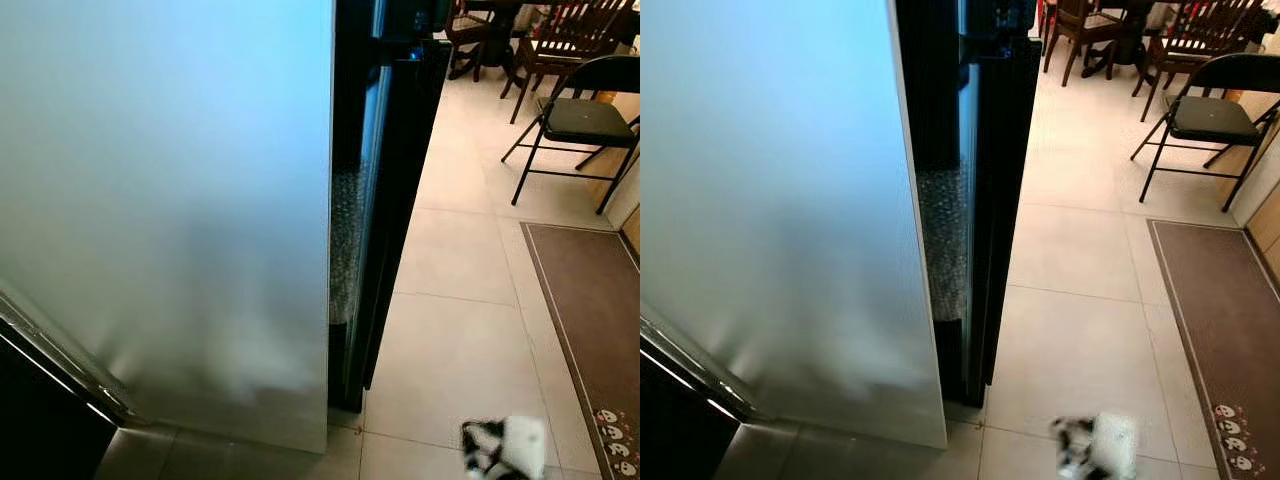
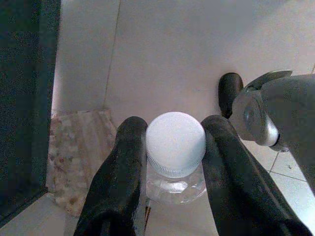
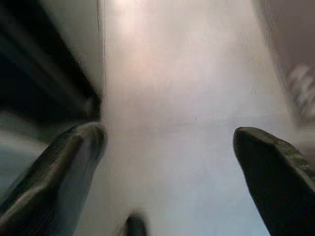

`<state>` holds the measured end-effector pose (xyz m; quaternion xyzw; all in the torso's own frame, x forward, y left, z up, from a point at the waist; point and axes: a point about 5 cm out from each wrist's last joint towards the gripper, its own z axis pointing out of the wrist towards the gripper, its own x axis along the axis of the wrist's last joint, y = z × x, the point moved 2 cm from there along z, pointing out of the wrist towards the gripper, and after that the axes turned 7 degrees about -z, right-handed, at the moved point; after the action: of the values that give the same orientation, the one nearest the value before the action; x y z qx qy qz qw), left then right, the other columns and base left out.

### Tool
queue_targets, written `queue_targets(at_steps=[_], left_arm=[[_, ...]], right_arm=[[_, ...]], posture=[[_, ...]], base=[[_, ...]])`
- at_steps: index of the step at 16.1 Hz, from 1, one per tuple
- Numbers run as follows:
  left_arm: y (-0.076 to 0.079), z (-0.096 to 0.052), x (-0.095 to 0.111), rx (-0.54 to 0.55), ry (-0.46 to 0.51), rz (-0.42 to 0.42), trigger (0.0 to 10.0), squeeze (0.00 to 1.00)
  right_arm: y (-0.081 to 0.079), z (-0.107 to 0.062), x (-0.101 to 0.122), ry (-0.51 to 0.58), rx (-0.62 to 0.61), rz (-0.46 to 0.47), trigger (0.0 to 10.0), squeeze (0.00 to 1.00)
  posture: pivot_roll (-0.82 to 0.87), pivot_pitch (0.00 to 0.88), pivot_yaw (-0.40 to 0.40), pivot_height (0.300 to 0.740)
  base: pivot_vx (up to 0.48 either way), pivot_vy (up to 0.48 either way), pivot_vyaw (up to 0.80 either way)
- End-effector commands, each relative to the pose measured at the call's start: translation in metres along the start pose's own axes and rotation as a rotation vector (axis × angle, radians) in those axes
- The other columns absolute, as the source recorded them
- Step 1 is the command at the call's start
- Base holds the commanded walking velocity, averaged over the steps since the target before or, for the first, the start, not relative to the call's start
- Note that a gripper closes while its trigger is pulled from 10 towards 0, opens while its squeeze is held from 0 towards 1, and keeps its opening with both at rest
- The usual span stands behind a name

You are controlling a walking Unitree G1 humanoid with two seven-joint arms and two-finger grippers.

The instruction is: Restocking fridge

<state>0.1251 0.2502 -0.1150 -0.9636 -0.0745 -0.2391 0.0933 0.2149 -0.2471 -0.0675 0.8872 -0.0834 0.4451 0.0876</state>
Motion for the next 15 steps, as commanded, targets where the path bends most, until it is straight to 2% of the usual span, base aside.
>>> queue_targets(at_steps=[1, 3, 5, 7, 9, 10, 12, 13, 15], left_arm=[[-0.001, -0.001, -0.005, 0.011, -0.017, 0.000, 10.0, 0.00], [-0.002, -0.001, -0.005, 0.015, -0.017, -0.002, 10.0, 0.00], [-0.003, -0.001, -0.005, 0.019, -0.018, -0.006, 10.0, 0.00], [-0.004, -0.001, -0.005, 0.022, -0.019, -0.006, 10.0, 0.00], [-0.005, -0.001, -0.005, 0.028, -0.018, -0.006, 10.0, 0.00], [-0.005, -0.001, -0.005, 0.028, -0.017, -0.006, 10.0, 0.00], [-0.005, -0.001, -0.005, 0.027, -0.016, -0.005, 10.0, 0.00], [-0.005, -0.001, -0.005, 0.025, -0.015, -0.007, 10.0, 0.00], [-0.004, -0.001, -0.005, 0.023, -0.010, -0.024, 10.0, 0.00]], right_arm=[[0.008, 0.009, 0.058, 0.241, 0.005, -0.038, 10.0, 0.00], [-0.002, 0.008, 0.072, 0.327, 0.042, -0.061, 10.0, 0.00], [-0.020, 0.002, 0.089, 0.450, 0.139, -0.156, 10.0, 0.00], [-0.036, -0.005, 0.105, 0.537, 0.200, -0.178, 10.0, 0.00], [-0.069, -0.015, 0.143, 0.657, 0.298, -0.132, 10.0, 0.00], [-0.076, -0.016, 0.154, 0.682, 0.299, -0.115, 10.0, 0.00], [-0.090, -0.016, 0.173, 0.712, 0.302, -0.073, 10.0, 0.00], [-0.108, -0.017, 0.181, 0.711, 0.325, -0.054, 10.0, 0.00], [-0.119, -0.022, 0.182, 0.708, 0.344, -0.029, 10.0, 0.00]], posture=[[0.03, 0.000, -0.001, 0.740], [0.03, 0.000, -0.001, 0.740], [0.03, 0.000, 0.000, 0.740], [0.03, 0.000, -0.001, 0.740], [0.02, 0.000, 0.002, 0.740], [0.02, 0.000, 0.003, 0.740], [0.02, 0.000, 0.005, 0.740], [0.03, 0.000, 0.004, 0.740], [0.04, 0.000, -0.003, 0.740]], base=[[0.000, 0.000, 0.00], [0.000, 0.000, 0.00], [0.000, 0.000, 0.00], [0.000, 0.000, 0.00], [0.000, 0.000, 0.00], [0.000, 0.000, 0.00], [0.000, 0.000, 0.00], [0.000, 0.000, 0.00], [0.000, 0.000, 0.00]])
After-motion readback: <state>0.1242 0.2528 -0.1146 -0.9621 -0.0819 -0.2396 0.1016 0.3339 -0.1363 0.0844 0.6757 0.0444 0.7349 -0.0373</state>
